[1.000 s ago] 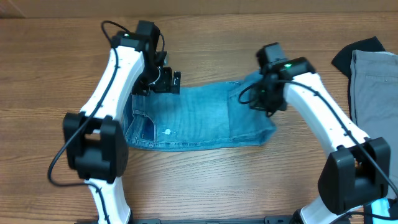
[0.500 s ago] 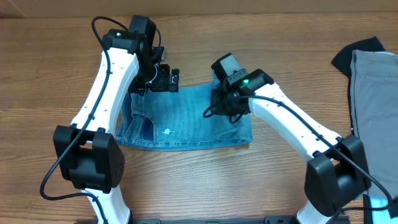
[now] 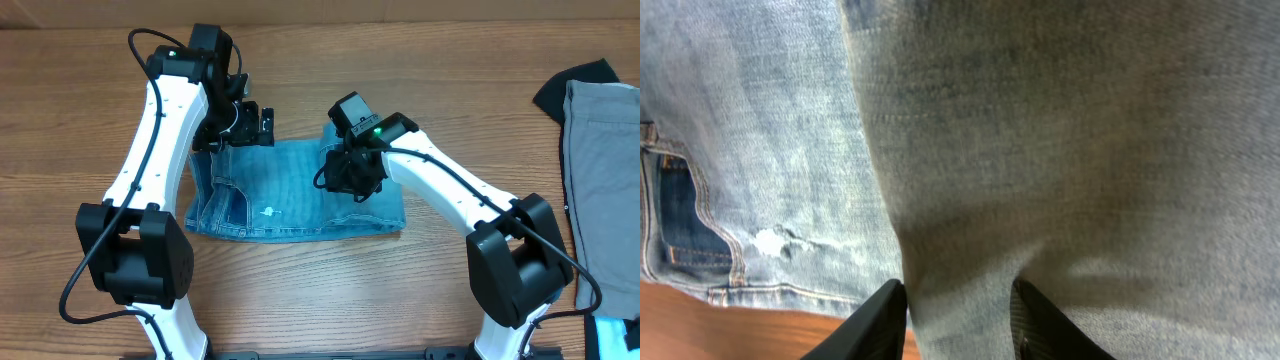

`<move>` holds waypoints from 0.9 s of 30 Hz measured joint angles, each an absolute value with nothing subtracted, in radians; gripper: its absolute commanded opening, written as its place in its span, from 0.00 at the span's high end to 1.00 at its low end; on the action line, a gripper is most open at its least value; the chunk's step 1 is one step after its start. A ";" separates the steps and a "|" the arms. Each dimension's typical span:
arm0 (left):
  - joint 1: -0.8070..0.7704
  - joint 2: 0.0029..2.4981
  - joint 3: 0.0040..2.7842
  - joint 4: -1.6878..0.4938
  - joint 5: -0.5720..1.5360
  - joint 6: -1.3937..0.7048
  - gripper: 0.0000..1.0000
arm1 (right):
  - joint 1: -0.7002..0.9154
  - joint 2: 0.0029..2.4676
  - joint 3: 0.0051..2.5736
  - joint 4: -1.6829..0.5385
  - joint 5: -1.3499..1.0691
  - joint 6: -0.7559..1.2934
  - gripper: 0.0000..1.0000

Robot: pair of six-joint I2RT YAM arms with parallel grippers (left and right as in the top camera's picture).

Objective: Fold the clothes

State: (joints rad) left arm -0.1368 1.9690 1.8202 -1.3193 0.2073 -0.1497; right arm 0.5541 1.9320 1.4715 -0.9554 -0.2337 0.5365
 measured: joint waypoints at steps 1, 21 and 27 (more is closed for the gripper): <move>-0.138 1.969 1.820 -1.317 0.213 -0.150 0.00 | 0.547 1.927 1.481 -0.976 -0.232 0.528 0.53; -0.318 2.024 1.820 -1.019 0.371 -0.216 0.96 | 0.435 1.808 1.285 -0.909 -0.400 0.429 0.96; -0.355 2.116 1.820 -0.935 0.429 -0.262 0.96 | 0.435 1.808 1.178 -0.826 -0.498 0.435 0.96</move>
State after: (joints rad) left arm -0.3546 2.1159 1.8198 -0.9352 0.4294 -0.2615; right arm 0.4347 1.8084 1.1782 -0.8261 -0.4976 0.4355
